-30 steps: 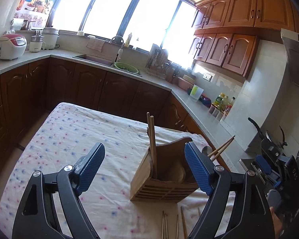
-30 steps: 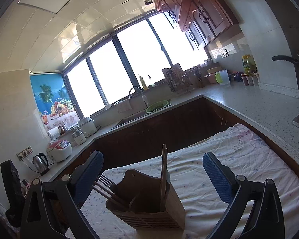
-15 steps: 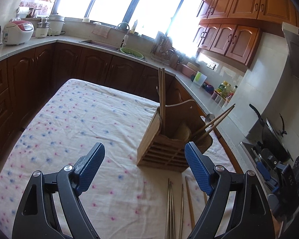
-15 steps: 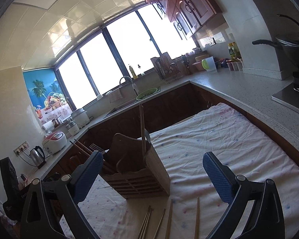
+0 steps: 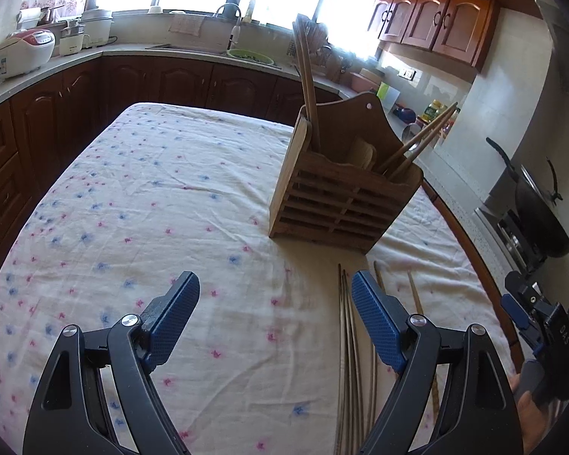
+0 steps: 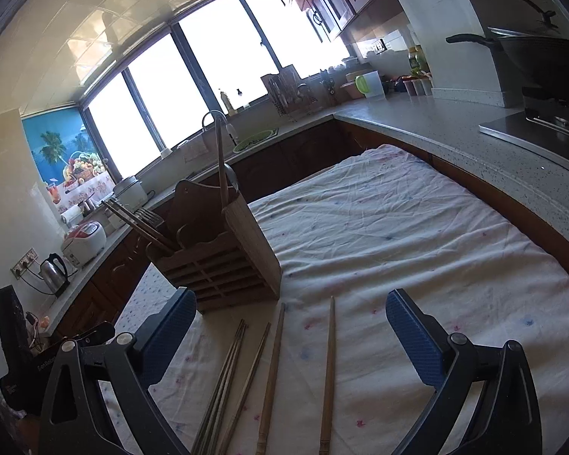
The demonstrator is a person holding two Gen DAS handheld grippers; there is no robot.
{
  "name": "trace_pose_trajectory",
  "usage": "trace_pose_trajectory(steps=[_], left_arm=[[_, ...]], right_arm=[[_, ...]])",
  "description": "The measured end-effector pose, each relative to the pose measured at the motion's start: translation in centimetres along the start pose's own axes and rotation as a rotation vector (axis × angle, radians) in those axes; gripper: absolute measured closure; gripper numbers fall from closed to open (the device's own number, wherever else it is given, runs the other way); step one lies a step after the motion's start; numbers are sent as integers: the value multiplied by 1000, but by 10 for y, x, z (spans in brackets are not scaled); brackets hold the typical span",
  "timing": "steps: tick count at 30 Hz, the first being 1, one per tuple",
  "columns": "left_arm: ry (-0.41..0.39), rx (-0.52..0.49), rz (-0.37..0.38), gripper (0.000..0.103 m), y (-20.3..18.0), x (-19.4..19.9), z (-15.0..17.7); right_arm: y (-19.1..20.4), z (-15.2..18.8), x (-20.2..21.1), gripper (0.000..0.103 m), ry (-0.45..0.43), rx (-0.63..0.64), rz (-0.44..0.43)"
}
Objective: Organize utensils
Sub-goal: 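Move both open tools back over the remaining chopsticks on the cloth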
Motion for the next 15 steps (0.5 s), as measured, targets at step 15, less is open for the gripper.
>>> trace_pose_trajectory(steps=[15], left_arm=[[164, -182, -51, 24, -29, -42, 36]], right_arm=[[-9, 19, -8, 13, 54, 48, 48]])
Point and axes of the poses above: each gripper's, at about its wrist camera, not at the fingertips, and x roughly against the way its jaws point, y to its left, z to its underside, the point moved 10 cm from there along -x, roughly the way its jaws point, and after that the axes turned 6 degrees about z, right-handed, at the moved point
